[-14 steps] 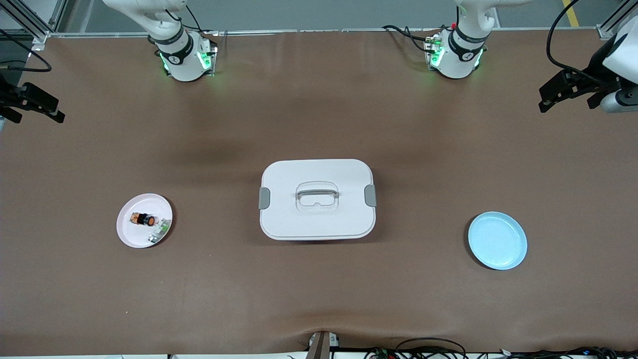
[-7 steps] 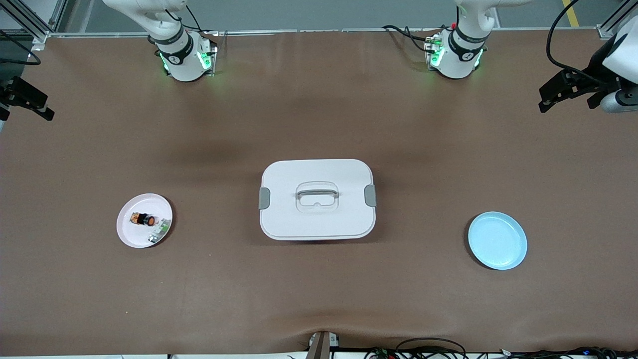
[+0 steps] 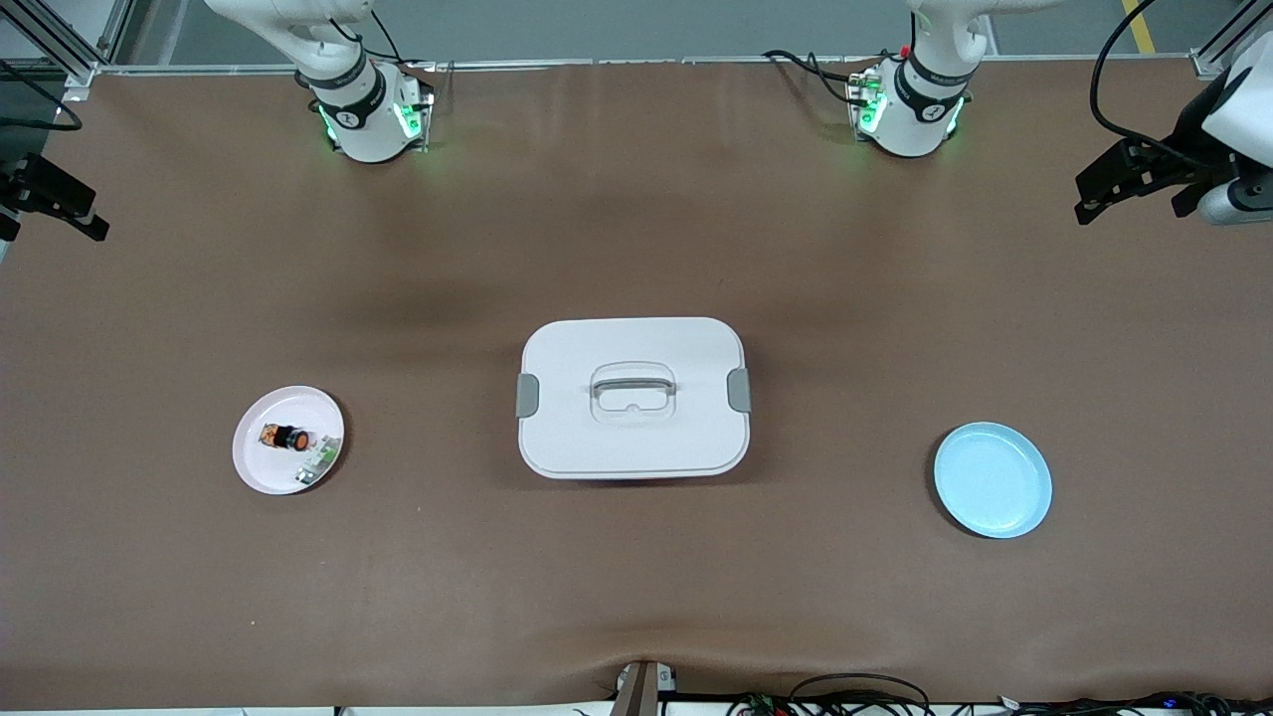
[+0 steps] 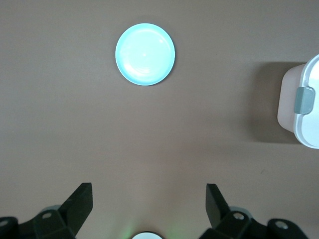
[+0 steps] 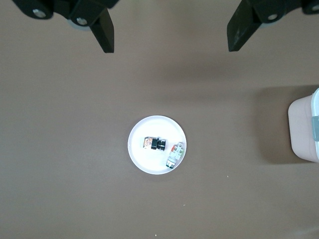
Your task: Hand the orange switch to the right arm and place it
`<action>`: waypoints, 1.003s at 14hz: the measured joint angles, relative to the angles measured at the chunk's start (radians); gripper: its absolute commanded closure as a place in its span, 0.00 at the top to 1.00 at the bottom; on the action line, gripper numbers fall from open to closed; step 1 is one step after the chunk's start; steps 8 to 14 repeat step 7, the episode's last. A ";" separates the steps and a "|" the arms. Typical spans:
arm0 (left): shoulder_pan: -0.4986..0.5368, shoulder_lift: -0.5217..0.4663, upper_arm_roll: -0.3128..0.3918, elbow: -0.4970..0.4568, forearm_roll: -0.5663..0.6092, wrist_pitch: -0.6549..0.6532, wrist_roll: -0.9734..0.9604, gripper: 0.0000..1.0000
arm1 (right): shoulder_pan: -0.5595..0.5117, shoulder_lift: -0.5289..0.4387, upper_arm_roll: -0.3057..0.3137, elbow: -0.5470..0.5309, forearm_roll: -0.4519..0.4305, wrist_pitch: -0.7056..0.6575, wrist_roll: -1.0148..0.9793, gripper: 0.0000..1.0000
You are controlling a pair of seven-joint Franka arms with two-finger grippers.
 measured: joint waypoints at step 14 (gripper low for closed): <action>-0.005 0.001 -0.001 0.026 0.000 0.001 0.000 1.00 | 0.000 0.001 0.000 0.000 0.000 -0.001 0.000 1.00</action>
